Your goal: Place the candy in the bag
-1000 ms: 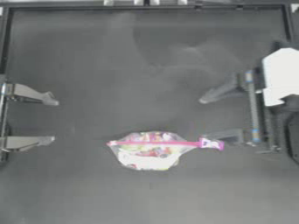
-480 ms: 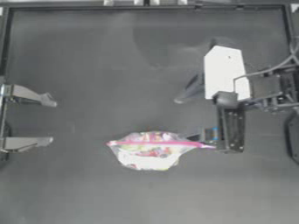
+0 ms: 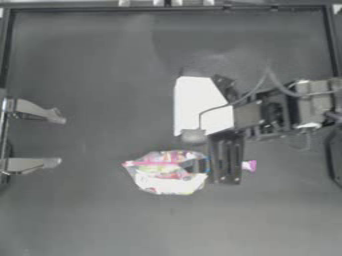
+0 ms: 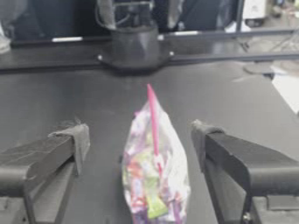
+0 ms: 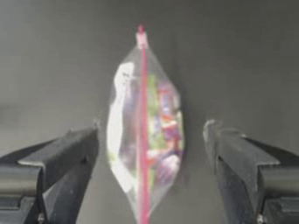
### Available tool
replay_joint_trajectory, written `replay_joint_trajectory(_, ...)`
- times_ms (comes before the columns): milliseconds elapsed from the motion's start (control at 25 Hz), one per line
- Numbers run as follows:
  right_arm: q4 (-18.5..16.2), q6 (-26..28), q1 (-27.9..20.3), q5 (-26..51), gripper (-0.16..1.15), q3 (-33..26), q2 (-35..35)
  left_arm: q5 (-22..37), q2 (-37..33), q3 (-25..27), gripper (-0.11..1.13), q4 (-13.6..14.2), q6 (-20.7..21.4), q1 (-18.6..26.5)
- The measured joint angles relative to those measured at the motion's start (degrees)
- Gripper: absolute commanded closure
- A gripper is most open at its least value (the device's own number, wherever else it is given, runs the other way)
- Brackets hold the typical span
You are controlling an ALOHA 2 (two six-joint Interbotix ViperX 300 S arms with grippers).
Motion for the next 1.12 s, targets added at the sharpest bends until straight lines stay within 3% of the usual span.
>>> replay_joint_trajectory(1120, -0.6, -4.0, -0.5, 3.8, 0.0, -14.5, 17.8, 0.1, 0.0, 1.4, 0.02, 0.0, -0.1, 0.1)
